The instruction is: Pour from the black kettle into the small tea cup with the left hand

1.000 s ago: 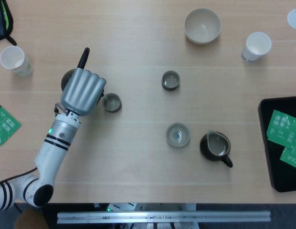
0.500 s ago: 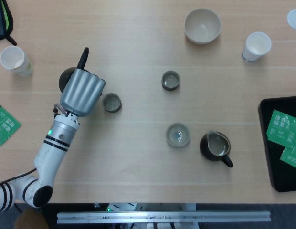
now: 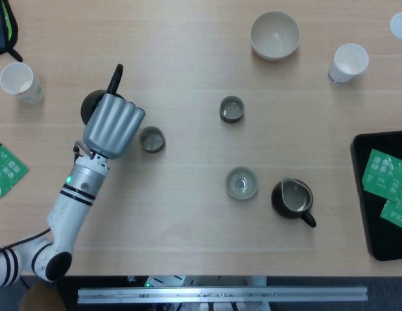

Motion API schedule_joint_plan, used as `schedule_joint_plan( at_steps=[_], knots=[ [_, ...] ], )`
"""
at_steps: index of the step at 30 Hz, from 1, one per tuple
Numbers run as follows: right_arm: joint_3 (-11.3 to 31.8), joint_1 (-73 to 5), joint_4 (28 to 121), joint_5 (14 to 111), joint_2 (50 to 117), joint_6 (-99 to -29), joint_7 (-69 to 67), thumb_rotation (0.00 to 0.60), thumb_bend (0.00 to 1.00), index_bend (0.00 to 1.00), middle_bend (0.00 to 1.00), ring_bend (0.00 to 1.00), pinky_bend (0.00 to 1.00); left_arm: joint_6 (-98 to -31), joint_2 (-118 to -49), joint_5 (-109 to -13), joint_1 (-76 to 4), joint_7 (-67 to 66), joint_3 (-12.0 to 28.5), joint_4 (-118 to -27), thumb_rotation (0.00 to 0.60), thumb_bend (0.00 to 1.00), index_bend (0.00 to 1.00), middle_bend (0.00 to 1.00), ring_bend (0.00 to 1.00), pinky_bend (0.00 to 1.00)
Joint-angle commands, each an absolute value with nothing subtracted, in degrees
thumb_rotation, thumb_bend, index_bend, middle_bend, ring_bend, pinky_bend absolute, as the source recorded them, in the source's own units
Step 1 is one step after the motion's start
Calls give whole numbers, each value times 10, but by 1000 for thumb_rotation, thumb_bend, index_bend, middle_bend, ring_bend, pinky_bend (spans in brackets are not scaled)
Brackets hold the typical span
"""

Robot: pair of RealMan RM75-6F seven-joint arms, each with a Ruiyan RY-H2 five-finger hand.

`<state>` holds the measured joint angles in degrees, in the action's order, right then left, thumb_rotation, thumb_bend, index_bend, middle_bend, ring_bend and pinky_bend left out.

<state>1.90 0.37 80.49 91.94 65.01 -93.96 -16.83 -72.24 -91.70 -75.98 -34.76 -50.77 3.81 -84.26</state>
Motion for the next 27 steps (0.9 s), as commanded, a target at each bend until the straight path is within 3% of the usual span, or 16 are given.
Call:
schedule_joint_plan(
  at_steps=[1,12,27],
  knots=[
    [19,4,805,919,650,-939,-168,600,147,334,325,221,238,-719,-914,-756,-346,-502,42,-846,600,404,867,1000,831,113],
    [21,2,829,920,644,-937,-143,600,147,334,325,221,238,-687,-896,-742,-344,-415,53,-848,600,405,867,1000,827,113],
    [24,-8,879,923,636,-923,-89,600,147,334,325,221,238,-653,-876,-776,-344,-167,67,-795,600,404,864,1000,808,113]
  ],
)
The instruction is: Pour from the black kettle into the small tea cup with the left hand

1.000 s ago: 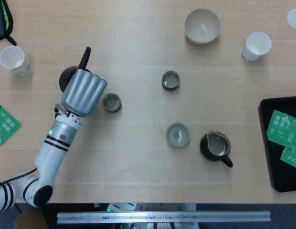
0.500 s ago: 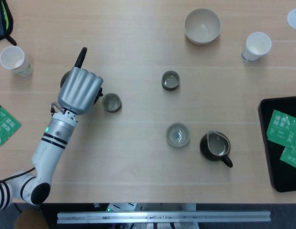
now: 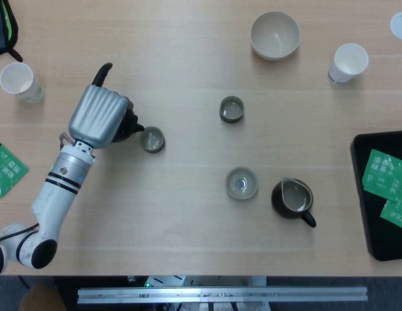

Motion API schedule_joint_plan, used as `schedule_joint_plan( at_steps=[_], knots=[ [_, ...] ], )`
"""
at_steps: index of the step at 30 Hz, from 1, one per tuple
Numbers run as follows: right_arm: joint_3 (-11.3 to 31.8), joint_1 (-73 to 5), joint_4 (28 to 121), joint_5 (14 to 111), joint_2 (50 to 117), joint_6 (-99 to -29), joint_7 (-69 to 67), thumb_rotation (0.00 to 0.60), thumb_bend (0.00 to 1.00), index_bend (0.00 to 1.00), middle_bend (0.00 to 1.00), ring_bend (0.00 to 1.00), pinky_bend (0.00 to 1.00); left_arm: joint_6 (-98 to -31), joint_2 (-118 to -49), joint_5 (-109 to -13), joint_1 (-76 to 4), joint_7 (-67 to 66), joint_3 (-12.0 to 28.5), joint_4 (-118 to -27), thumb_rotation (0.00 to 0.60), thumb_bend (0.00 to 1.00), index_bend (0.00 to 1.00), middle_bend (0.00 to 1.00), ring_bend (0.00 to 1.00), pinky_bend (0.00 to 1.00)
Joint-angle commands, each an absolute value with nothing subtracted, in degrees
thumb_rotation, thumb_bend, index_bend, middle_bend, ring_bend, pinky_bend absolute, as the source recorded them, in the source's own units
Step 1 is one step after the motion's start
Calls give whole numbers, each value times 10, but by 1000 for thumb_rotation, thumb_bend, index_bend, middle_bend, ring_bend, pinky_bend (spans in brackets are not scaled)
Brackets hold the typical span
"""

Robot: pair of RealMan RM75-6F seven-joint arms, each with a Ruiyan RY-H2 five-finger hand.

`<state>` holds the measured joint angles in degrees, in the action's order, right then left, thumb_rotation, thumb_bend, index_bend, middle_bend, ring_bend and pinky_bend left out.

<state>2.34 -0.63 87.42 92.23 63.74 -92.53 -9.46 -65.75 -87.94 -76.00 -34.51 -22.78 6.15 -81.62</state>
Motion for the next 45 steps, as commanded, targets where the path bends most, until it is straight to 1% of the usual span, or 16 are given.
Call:
schedule_joint_plan(
  at_steps=[1,7,17,25,31,40,45],
  knots=[
    [24,-9,881,923,636,-923,-87,600,147,334,325,221,238,-656,-876,-780,-344,-150,68,-789,600,404,863,1000,803,113],
    [25,-10,891,925,634,-921,-77,600,148,334,325,221,238,-646,-881,-792,-342,-48,67,-746,596,405,855,988,778,113],
    [25,-11,897,925,633,-922,-70,600,147,334,325,221,238,-622,-901,-786,-339,21,64,-670,598,404,838,958,745,113],
    [25,-12,895,925,634,-920,-71,600,147,334,325,221,238,-603,-911,-776,-331,28,55,-639,593,404,813,905,694,113],
    [25,-12,896,924,633,-920,-70,600,147,334,325,221,238,-596,-917,-769,-326,29,55,-622,595,404,801,856,649,113],
    [25,-14,900,924,633,-916,-64,600,147,334,325,221,238,-588,-918,-768,-324,31,55,-618,589,404,768,804,600,113],
    [25,-14,903,925,632,-918,-62,600,147,334,325,221,238,-577,-913,-761,-324,29,56,-625,569,404,720,731,540,114]
  ],
)
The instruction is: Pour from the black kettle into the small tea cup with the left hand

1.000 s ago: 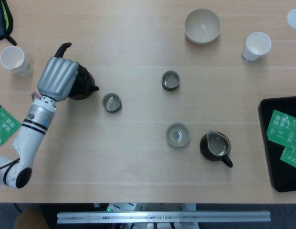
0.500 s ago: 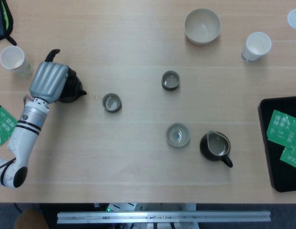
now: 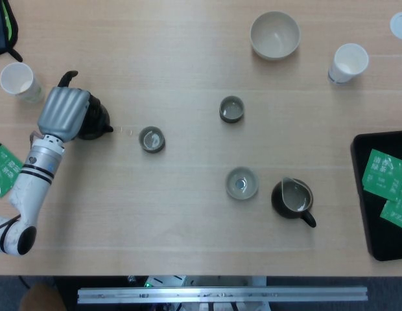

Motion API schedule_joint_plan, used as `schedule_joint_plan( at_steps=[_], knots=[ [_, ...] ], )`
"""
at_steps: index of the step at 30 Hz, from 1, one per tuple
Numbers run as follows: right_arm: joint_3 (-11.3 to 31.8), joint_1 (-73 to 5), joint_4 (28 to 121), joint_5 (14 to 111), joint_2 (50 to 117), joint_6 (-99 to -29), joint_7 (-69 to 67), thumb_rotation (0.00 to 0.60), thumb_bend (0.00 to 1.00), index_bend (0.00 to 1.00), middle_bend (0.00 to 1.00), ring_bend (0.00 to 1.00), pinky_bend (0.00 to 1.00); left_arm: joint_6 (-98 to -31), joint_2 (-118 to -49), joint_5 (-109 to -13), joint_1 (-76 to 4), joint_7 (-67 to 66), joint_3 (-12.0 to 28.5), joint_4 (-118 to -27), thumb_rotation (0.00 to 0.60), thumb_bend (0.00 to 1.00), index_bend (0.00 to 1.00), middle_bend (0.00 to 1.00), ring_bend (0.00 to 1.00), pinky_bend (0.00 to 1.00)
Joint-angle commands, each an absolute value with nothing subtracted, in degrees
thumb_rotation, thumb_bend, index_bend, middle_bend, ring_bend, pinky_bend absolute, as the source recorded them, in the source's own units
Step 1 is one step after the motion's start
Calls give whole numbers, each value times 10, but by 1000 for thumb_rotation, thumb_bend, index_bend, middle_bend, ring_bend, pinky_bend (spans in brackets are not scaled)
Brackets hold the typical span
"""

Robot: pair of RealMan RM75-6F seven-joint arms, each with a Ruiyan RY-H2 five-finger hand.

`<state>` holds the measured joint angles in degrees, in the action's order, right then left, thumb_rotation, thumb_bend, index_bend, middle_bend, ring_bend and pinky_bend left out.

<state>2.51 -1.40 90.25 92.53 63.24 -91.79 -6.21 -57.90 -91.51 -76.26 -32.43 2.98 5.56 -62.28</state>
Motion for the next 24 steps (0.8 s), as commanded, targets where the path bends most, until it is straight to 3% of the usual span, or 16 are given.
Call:
schedule_joint_plan(
  at_steps=[1,7,11,17,24],
  knots=[
    [25,-13,903,925,632,-919,-62,600,147,335,325,221,238,-575,-913,-760,-324,29,56,-625,568,404,708,720,531,113],
    [24,-11,904,926,631,-921,-61,600,147,334,325,221,238,-554,-901,-752,-325,27,55,-641,495,404,606,617,460,113],
    [24,-12,904,927,632,-920,-61,600,147,334,325,221,238,-543,-891,-751,-328,23,53,-654,359,405,464,463,343,113],
    [24,-12,903,927,631,-922,-64,600,147,334,325,221,238,-540,-872,-753,-330,31,56,-682,241,382,320,286,188,113],
    [26,-13,903,928,630,-923,-65,600,147,334,325,221,238,-557,-839,-755,-326,44,67,-746,186,358,241,237,149,113]
  ],
)
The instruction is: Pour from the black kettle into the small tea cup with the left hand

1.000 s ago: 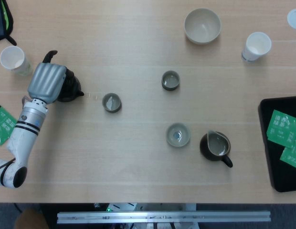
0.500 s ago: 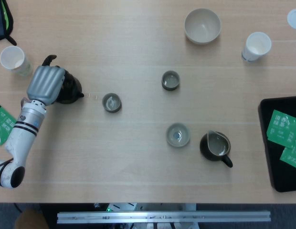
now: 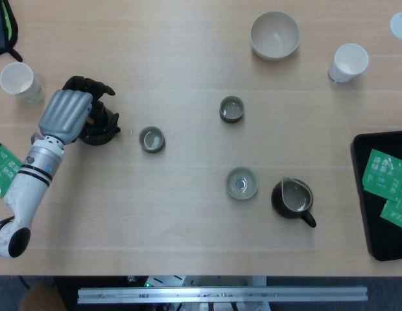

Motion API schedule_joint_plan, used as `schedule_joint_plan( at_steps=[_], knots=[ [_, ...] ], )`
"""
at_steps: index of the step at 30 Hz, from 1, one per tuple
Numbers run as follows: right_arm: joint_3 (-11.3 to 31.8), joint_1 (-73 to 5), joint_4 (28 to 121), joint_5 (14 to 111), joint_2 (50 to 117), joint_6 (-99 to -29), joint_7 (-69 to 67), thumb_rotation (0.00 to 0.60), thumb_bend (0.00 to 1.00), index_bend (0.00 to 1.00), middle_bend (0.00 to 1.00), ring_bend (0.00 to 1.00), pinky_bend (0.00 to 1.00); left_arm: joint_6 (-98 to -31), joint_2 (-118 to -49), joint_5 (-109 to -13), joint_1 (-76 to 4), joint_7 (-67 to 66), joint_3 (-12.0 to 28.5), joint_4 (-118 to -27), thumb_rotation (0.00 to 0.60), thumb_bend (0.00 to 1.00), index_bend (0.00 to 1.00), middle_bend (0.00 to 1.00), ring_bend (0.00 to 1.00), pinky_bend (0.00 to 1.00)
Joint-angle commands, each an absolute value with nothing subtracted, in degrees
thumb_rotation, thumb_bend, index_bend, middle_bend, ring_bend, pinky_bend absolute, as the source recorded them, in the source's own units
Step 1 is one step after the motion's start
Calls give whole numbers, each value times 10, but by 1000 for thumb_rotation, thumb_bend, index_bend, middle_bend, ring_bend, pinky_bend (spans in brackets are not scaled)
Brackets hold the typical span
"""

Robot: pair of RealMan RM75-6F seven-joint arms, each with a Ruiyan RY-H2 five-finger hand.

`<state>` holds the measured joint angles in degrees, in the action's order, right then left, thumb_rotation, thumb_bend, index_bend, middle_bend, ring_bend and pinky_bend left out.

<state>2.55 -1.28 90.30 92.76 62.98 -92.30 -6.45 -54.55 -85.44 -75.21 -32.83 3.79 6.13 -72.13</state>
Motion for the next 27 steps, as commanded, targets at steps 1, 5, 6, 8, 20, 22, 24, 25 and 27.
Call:
schedule_joint_plan(
  at_steps=[1,5,6,8,20,22,24,25,27],
  knots=[
    [26,-14,903,927,629,-922,-65,600,147,334,325,221,238,-565,-832,-758,-324,45,70,-758,191,358,241,237,149,113],
    [26,-16,903,927,628,-918,-62,600,147,334,325,221,238,-589,-804,-756,-314,32,75,-800,361,358,241,237,149,113],
    [26,-16,904,927,628,-917,-60,600,147,334,325,221,238,-596,-797,-753,-310,24,76,-811,420,358,241,237,149,113],
    [27,-17,906,925,627,-916,-54,600,147,334,325,221,238,-618,-780,-740,-296,3,80,-840,555,358,241,237,149,113],
    [18,-26,909,939,635,-900,-42,600,147,334,325,221,238,-787,-711,-749,-188,-72,56,-930,600,358,243,238,149,113],
    [16,-27,909,941,638,-899,-40,600,147,335,325,221,238,-809,-700,-759,-168,-72,45,-935,600,358,247,238,149,113],
    [16,-28,910,942,639,-898,-40,600,146,334,325,221,238,-829,-691,-765,-151,-72,38,-941,600,358,249,238,149,113],
    [16,-28,910,942,640,-898,-40,600,146,334,325,221,238,-838,-686,-768,-143,-71,34,-945,600,358,250,238,149,113],
    [15,-28,909,944,640,-899,-40,600,147,334,325,221,238,-855,-674,-774,-124,-70,24,-956,600,358,250,238,149,113]
  ],
)
